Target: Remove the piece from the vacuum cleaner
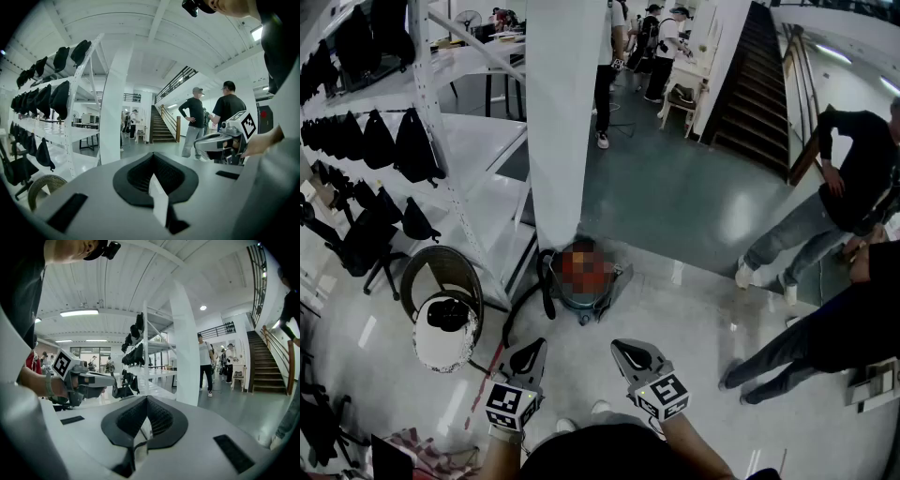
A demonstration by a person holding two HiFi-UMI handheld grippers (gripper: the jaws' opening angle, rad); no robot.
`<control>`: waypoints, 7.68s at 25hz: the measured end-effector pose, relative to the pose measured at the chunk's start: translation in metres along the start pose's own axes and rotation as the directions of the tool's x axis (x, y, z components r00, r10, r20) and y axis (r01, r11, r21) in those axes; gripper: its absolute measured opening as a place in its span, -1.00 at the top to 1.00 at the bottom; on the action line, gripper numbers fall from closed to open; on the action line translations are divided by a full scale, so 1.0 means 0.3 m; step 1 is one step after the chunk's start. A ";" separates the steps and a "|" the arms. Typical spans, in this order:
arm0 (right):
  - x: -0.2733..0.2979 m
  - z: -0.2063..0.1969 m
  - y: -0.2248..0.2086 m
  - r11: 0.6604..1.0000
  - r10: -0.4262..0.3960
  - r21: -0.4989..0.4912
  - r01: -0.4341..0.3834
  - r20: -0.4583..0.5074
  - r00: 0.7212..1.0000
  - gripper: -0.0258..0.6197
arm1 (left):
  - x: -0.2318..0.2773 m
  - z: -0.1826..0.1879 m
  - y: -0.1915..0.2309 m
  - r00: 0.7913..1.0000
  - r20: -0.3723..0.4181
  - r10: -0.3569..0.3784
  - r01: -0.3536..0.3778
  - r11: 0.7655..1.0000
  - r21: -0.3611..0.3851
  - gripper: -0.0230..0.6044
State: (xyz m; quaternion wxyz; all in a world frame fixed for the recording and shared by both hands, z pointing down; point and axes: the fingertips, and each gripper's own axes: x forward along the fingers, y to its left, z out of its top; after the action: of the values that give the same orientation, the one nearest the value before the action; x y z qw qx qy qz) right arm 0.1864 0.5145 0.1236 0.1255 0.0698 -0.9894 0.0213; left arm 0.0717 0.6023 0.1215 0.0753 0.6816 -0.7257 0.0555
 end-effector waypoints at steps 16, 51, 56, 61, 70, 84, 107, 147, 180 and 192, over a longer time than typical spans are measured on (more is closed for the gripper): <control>0.001 0.038 -0.252 0.999 0.029 0.028 -0.031 0.075 0.997 0.84 | 0.270 0.069 -0.050 1.000 -0.011 0.023 -0.022 0.999 0.042 0.87; 0.882 0.179 -0.891 0.974 -0.204 0.104 0.201 0.013 0.979 0.84 | 1.162 0.108 0.741 0.977 -0.073 -0.198 0.200 0.979 0.024 0.87; 1.021 0.195 -0.938 0.960 -0.253 0.124 0.252 -0.001 0.967 0.84 | 1.264 0.110 0.863 0.964 -0.083 -0.254 0.257 0.966 0.025 0.87; 1.052 0.178 -0.960 0.936 -0.320 0.151 0.319 -0.018 0.947 0.84 | 1.330 0.095 0.890 0.942 -0.094 -0.323 0.327 0.945 0.026 0.87; 0.976 0.053 -0.998 0.872 -0.431 0.213 0.440 -0.090 0.898 0.84 | 1.416 0.013 0.801 0.886 -0.146 -0.439 0.445 0.896 0.006 0.87; 0.891 -0.135 -1.171 0.803 -0.482 0.295 0.517 -0.189 0.856 0.84 | 1.579 -0.101 0.700 0.838 -0.261 -0.479 0.497 0.868 0.003 0.87; 0.923 -0.694 -1.506 0.723 -0.303 0.485 0.492 -0.417 0.857 0.83 | 1.817 -0.295 0.660 0.838 -0.437 -0.327 0.353 0.935 -0.023 0.87; 1.332 -2.028 -1.804 0.480 -0.027 0.553 0.681 -0.767 0.642 0.36 | 1.957 -1.020 0.628 0.711 -0.684 -0.162 0.078 0.985 -0.153 0.87; 1.300 -2.185 -1.813 0.332 -0.092 0.531 0.780 -0.805 0.587 0.73 | 1.906 -1.206 0.505 0.653 -0.731 -0.199 0.044 0.973 -0.226 0.87; 1.281 -2.190 -1.811 0.258 -0.142 0.540 0.801 -0.799 0.584 0.77 | 1.905 -1.252 0.504 0.656 -0.718 -0.233 0.083 0.968 -0.239 0.87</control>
State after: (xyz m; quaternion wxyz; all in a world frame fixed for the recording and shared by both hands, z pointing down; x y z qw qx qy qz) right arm 0.0572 -0.0348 0.8694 0.3788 0.4299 -0.6441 0.5068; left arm -0.1004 0.1202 0.5994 0.4307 0.6508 -0.5720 0.2528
